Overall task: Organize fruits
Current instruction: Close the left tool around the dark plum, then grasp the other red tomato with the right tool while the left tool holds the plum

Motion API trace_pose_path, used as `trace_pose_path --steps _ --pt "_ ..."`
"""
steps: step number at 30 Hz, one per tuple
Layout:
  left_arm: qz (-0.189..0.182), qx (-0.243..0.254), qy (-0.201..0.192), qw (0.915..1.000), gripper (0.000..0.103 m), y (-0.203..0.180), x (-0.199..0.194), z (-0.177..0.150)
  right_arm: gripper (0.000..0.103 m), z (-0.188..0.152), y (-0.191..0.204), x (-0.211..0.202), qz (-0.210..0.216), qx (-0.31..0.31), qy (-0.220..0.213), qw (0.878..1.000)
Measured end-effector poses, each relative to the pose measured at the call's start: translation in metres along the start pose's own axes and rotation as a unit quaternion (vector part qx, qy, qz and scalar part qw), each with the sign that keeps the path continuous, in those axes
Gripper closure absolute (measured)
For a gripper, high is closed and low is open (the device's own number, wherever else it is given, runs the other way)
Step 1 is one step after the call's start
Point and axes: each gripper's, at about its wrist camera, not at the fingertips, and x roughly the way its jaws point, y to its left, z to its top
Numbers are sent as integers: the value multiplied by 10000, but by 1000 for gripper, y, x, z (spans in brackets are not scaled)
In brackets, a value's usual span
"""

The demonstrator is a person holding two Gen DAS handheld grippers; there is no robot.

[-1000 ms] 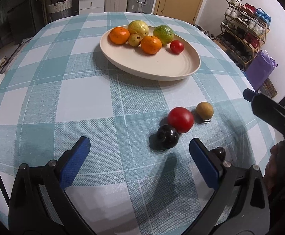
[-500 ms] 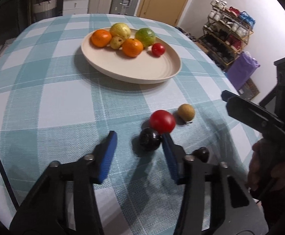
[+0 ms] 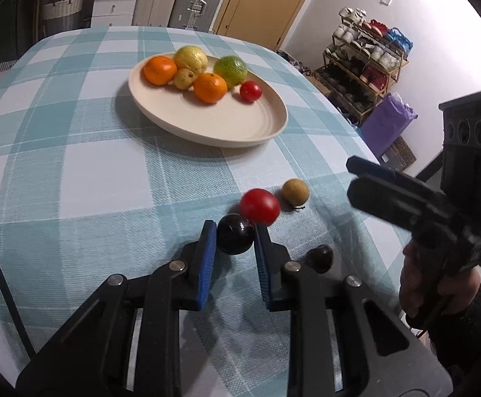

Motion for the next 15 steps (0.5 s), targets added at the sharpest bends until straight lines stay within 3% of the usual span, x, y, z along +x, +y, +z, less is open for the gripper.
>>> trace_pose_path --steps 15 --pt "151 -624 -440 9970 83 58 -43 4 0 3 41 29 106 -627 342 9974"
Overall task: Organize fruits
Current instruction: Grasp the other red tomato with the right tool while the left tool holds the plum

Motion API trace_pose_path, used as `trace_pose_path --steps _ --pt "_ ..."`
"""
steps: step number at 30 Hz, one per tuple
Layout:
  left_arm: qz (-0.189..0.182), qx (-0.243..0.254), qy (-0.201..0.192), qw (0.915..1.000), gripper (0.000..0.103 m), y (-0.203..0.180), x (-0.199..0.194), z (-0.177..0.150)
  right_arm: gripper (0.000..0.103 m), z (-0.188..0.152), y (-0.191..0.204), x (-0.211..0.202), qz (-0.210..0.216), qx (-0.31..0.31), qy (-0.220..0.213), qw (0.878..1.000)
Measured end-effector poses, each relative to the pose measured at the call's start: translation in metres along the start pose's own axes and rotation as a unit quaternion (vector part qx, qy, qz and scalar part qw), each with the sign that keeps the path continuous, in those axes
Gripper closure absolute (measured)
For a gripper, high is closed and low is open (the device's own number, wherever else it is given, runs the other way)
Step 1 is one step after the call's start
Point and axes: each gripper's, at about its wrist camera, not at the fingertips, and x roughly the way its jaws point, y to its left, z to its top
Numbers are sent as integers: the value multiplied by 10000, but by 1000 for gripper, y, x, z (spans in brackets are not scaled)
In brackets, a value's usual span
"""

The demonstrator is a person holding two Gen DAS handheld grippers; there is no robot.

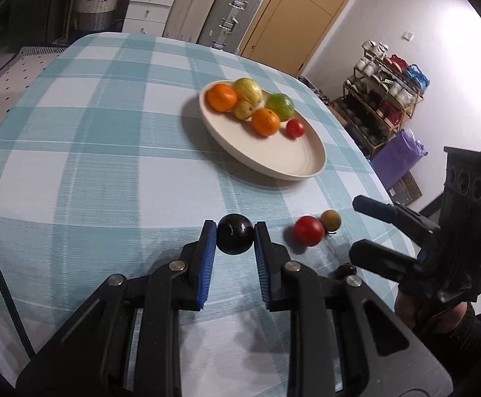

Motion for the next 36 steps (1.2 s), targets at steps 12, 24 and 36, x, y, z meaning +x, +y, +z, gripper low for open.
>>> trace_pose_path --steps 12,24,36 --pt "-13 -176 33 9998 83 17 1 -6 24 1 19 28 -87 -339 422 9985" --pt "39 -195 73 9998 83 18 4 -5 69 -6 21 51 -623 -723 902 9913" --pt "116 -130 -6 9998 83 8 3 11 76 1 14 35 -268 -513 515 9970"
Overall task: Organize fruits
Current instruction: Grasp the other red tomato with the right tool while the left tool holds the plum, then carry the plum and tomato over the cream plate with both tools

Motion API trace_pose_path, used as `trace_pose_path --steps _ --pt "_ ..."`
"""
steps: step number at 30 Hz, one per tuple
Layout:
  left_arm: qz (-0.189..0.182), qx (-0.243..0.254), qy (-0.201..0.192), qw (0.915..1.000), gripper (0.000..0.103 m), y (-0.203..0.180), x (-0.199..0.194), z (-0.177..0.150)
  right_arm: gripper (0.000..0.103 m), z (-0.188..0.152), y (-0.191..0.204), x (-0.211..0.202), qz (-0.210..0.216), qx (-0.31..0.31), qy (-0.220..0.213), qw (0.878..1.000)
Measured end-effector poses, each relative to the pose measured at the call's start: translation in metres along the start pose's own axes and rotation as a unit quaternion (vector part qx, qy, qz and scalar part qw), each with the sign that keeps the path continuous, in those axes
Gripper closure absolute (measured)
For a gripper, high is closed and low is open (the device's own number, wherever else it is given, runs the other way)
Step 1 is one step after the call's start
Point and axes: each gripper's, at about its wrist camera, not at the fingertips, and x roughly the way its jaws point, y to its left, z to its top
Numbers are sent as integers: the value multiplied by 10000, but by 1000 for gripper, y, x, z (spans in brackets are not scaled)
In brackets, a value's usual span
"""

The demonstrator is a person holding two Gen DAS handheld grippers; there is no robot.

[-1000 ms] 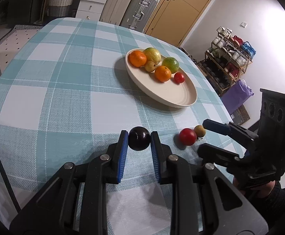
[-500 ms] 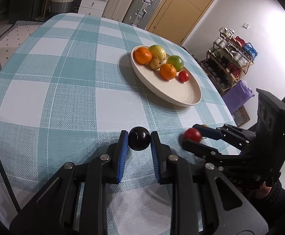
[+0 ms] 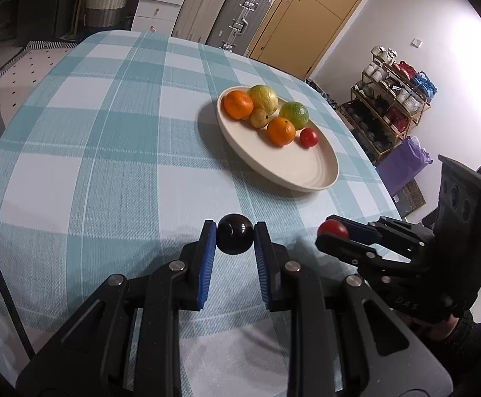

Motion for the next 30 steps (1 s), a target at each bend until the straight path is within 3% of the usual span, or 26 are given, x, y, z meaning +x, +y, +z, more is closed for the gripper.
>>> trace_pose_path --steps 15,30 --pt "-9 195 -90 9998 83 -31 23 63 76 37 -37 -24 466 414 -649 9959" --pt "-112 27 179 9998 83 -25 72 120 76 76 -52 1 560 375 -693 9953"
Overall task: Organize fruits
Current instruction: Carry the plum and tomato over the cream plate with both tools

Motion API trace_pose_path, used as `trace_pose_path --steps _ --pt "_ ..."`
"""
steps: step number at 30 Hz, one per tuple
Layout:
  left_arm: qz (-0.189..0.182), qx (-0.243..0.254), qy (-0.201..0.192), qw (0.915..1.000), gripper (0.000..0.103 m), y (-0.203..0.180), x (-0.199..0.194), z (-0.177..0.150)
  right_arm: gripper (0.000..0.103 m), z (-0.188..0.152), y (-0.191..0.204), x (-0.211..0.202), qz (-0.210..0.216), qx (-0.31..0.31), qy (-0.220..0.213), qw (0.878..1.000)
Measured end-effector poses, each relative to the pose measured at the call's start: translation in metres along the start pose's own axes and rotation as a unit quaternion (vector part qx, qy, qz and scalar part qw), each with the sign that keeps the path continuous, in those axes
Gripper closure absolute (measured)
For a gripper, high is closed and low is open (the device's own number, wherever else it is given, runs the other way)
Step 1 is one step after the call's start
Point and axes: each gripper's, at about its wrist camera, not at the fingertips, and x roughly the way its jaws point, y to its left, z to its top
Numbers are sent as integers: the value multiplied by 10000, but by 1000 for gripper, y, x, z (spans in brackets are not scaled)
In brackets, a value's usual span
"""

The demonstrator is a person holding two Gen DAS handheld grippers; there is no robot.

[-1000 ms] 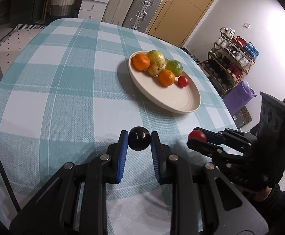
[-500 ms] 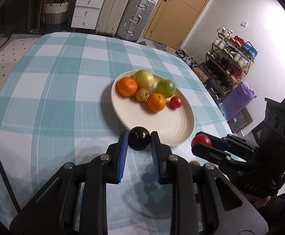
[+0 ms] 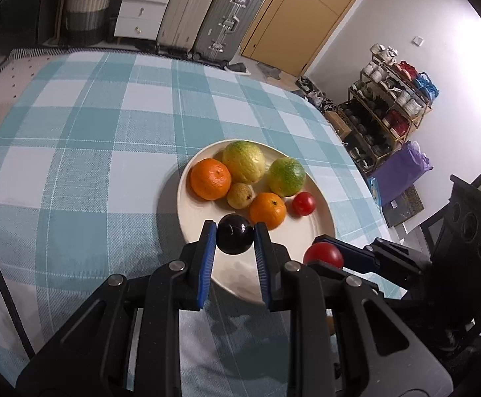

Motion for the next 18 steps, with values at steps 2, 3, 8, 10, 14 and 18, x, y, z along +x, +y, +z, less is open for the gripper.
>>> trace_pose_path --steps 2,3,8,10,14,18 --pt "-35 1 36 10000 83 2 6 4 76 4 -1 6 -17 -30 14 10000" --pt "-34 -12 43 10000 83 4 8 5 76 5 -2 9 -23 -39 26 10000" --pt "-71 -35 158 9998 83 11 22 13 76 11 -6 24 -18 -44 117 9999" --pt "-140 -78 223 9996 83 13 28 16 76 12 -8 29 -9 -42 142 9999" --pt "-189 -120 266 9994 83 16 35 19 76 16 -11 39 -32 -73 182 9998" --pt "-236 -154 299 9992 83 19 41 23 76 18 -14 47 -32 -71 226 9997"
